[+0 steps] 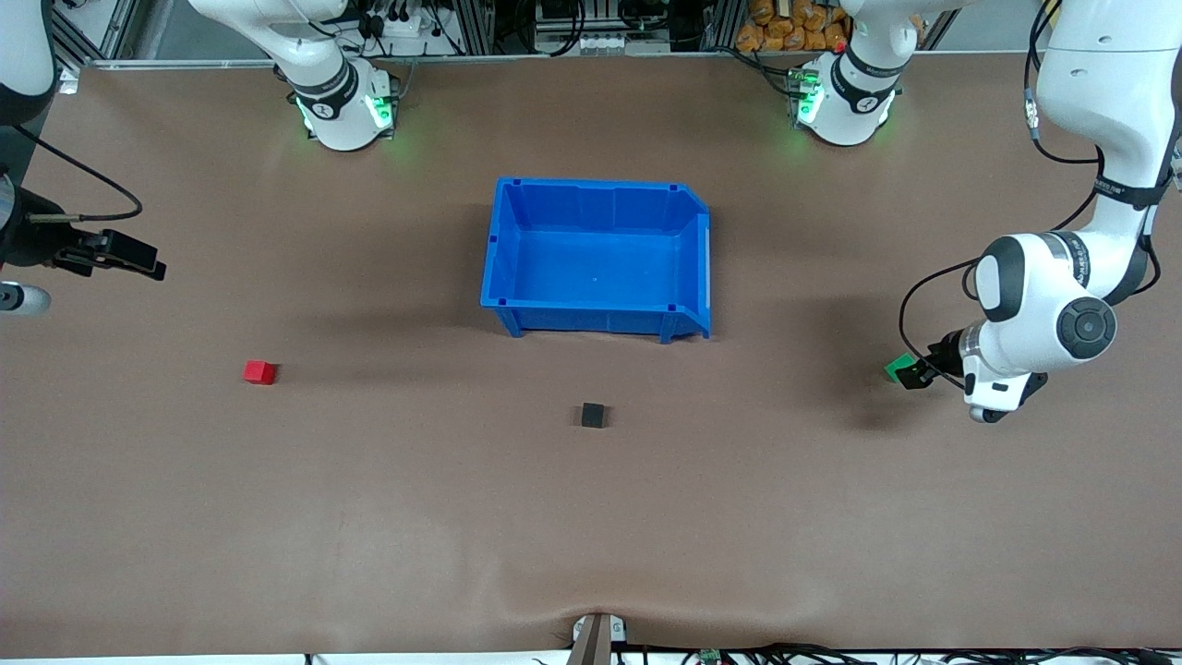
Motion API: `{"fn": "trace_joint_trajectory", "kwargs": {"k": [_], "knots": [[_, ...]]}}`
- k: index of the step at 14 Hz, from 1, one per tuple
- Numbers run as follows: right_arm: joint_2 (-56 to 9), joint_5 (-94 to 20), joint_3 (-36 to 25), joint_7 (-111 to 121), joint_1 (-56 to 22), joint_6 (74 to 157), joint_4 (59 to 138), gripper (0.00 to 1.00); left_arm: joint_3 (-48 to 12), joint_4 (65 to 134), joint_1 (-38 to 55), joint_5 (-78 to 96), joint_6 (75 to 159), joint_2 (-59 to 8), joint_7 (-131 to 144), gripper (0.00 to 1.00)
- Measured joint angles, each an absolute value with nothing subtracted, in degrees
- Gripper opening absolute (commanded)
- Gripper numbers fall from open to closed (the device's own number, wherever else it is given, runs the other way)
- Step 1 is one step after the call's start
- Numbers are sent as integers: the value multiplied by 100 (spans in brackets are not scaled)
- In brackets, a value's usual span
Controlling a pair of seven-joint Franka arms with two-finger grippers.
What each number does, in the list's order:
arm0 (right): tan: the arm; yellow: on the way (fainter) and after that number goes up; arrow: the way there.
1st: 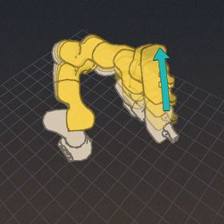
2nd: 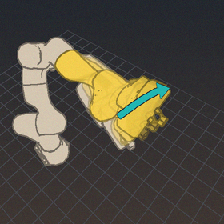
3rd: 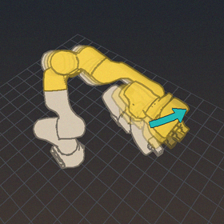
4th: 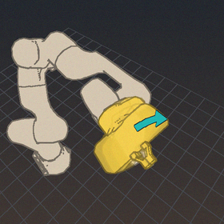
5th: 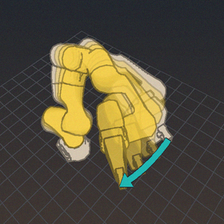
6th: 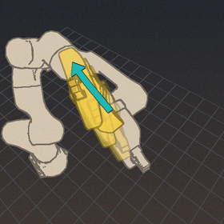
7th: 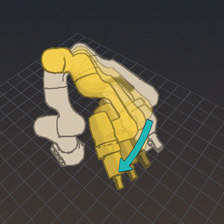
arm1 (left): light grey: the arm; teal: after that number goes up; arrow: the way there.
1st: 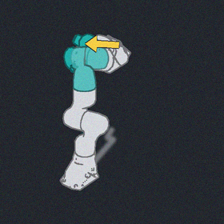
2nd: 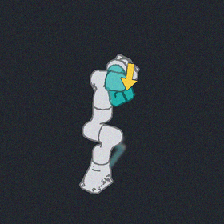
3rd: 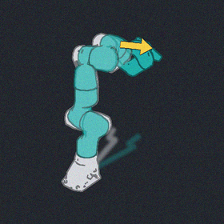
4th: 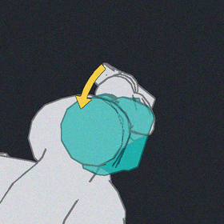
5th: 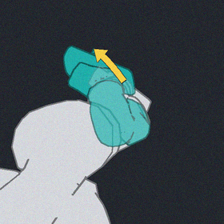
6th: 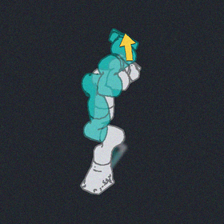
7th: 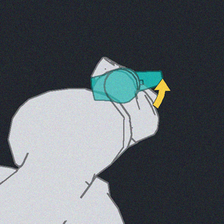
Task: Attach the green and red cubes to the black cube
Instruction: 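Lower the left gripper and grasp the green cube, then carry the green cube with the left gripper while the right gripper approaches the red cube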
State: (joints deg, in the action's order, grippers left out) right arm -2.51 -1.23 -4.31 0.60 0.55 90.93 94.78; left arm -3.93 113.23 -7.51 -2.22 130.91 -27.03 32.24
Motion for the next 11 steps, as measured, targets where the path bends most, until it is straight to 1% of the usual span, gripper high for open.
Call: {"fn": "trace_joint_trajectory", "kwargs": {"k": [3,4,6,7,8,9,10,11], "knots": [[-270,-123,-431,60,54,9179,9517,100,-391,11318,-768,-222,13272,-2858,3223,78],[-273,-123,-431,60,54,9239,9563,100,-391,11314,-768,-222,13302,-2895,3224,75],[-289,-123,-431,60,54,9346,9638,100,-394,11307,-767,-222,13317,-2918,3224,62],[-291,-123,-431,60,54,9399,9676,100,-398,11303,-764,-222,13317,-2918,3224,58],[-294,-123,-431,60,54,9449,9713,100,-407,11302,-756,-222,13317,-2923,3224,50],[-298,-123,-431,60,54,9508,9756,100,-417,11302,-746,-222,13317,-2933,3224,38],[-304,-123,-431,60,54,9583,9812,100,-423,11302,-737,-222,13317,-2943,3224,24],[-312,-123,-431,60,54,9648,9871,100,-429,11299,-730,-222,13318,-2949,3224,13]]}}
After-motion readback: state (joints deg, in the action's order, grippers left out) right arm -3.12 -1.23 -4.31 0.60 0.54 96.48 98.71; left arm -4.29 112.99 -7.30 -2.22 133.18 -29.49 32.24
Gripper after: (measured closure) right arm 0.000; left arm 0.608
